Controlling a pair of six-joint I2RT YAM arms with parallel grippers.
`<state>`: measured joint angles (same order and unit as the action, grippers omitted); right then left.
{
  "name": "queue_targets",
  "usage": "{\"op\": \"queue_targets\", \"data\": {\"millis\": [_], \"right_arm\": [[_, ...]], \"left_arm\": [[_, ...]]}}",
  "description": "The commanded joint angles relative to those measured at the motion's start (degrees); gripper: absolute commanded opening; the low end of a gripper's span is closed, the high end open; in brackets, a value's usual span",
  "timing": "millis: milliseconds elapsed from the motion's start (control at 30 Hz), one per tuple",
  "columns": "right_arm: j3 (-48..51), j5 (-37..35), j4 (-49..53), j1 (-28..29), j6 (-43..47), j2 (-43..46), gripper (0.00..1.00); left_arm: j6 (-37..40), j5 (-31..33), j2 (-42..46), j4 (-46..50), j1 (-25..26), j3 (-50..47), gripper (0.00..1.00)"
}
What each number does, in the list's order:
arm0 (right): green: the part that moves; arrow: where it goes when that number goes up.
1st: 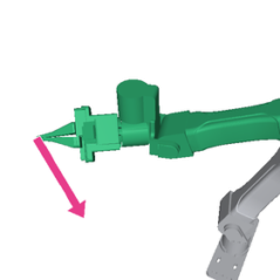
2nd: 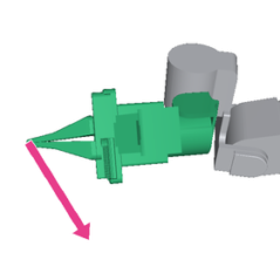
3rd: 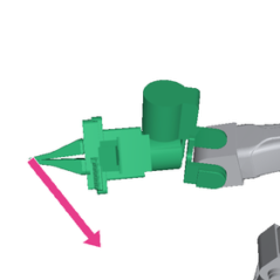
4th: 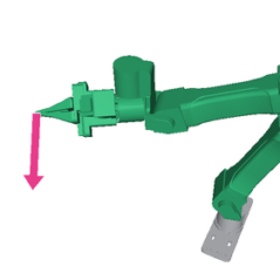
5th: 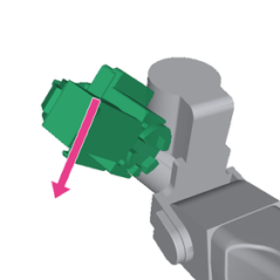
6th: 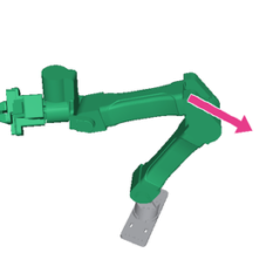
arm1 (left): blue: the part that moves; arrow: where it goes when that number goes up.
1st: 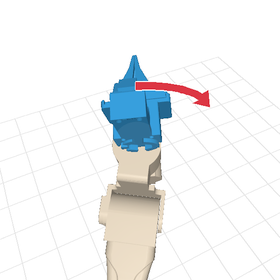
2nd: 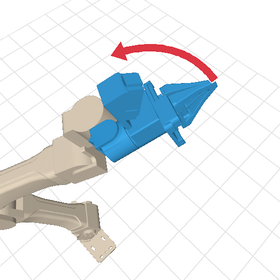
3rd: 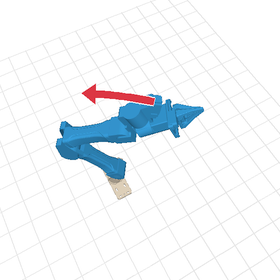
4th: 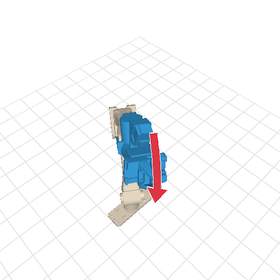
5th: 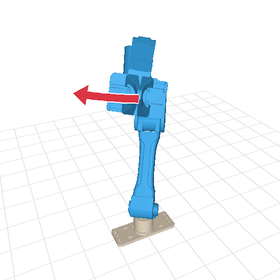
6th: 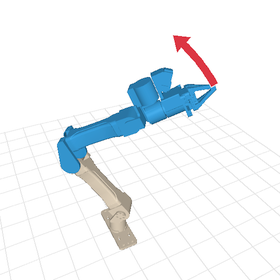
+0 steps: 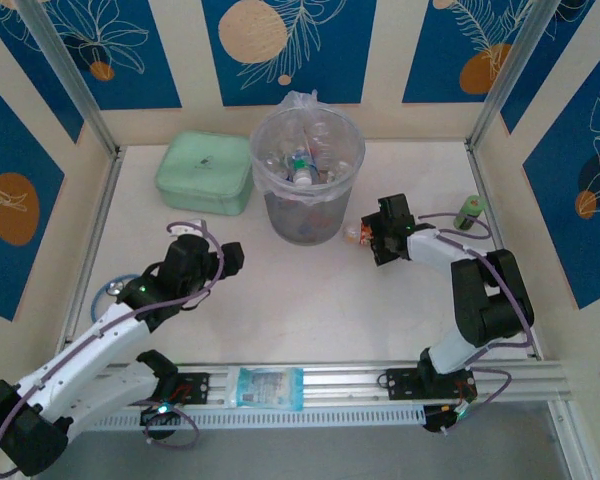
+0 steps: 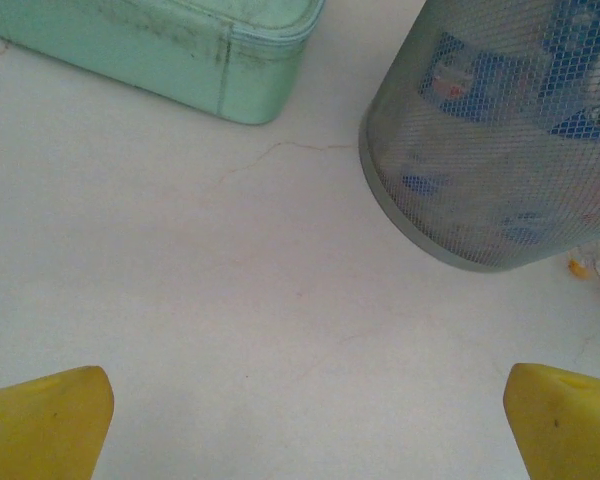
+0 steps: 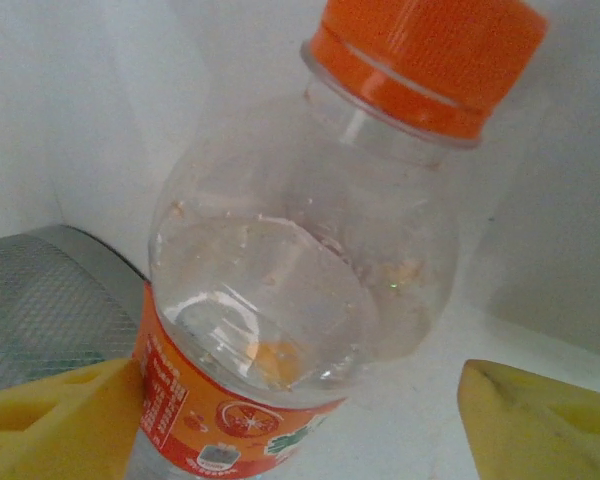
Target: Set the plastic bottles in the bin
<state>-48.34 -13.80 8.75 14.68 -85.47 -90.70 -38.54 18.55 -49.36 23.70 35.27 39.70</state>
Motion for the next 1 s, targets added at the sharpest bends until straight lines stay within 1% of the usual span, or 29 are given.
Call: {"op": "queue_targets", "data": {"millis": [0, 67, 100, 233, 300, 433, 533, 567, 667, 833, 900, 967], "right_arm": [[-0.62, -2.13, 1.15, -0.09, -1.23, -2.3, 0.8], [-0.94, -1.97, 0.62, -0.65, -1.16, -3.15, 0.79], [-1.12, -1.89, 0.37, -0.84, -0.89, -3.43, 0.77], [-1.15, -1.35, 0.3, -2.09, -0.03, -3.74, 0.56], [-0.55, -0.94, 0.21, -2.86, 1.12, -3.07, 0.5], [1.09, 0.72, 1.0, -5.17, 5.56, -0.07, 0.47], [2.7, 2.12, 1.09, -7.15, 9.74, 3.42, 0.4], [3.09, 2.62, 1.53, -7.78, 11.25, 4.63, 0.38], [3.48, 3.21, 4.1, -9.34, 16.13, 8.52, 0.35], [3.86, 1.72, 7.94, -10.3, 24.84, 15.33, 0.28], [3.68, 2.06, 9.27, -10.92, 28.1, 17.88, 0.23], [3.15, 3.38, 10.37, -11.3, 31.54, 20.09, 0.22]], "left_arm": [[-1.23, -1.31, -0.72, -1.7, -0.29, -1.02, 1.0], [-1.33, -1.45, -0.82, -2.31, -0.29, -1.49, 1.0], [-1.22, -1.41, -0.95, -2.49, -0.29, -1.64, 1.0], [-0.85, -1.59, -2.08, -2.77, -0.29, -1.17, 1.0], [-1.02, -2.19, -2.47, -2.46, -0.29, -0.65, 1.0], [-1.44, -2.81, -2.06, -2.52, -0.3, -0.41, 1.0], [-1.74, -2.75, -1.96, -2.96, -0.29, -0.55, 1.0], [-1.96, -3.25, -2.11, -3.52, -0.29, -0.72, 1.0], [-2.89, -5.14, -2.73, -5.61, -0.29, -0.84, 1.0], [-4.08, -7.29, -3.45, -8.85, -0.29, -1.82, 1.0], [-4.59, -7.34, -3.97, -10.11, -0.37, -2.74, 1.0], [-4.95, -7.8, -4.98, -10.72, -0.37, -3.06, 1.0]]}}
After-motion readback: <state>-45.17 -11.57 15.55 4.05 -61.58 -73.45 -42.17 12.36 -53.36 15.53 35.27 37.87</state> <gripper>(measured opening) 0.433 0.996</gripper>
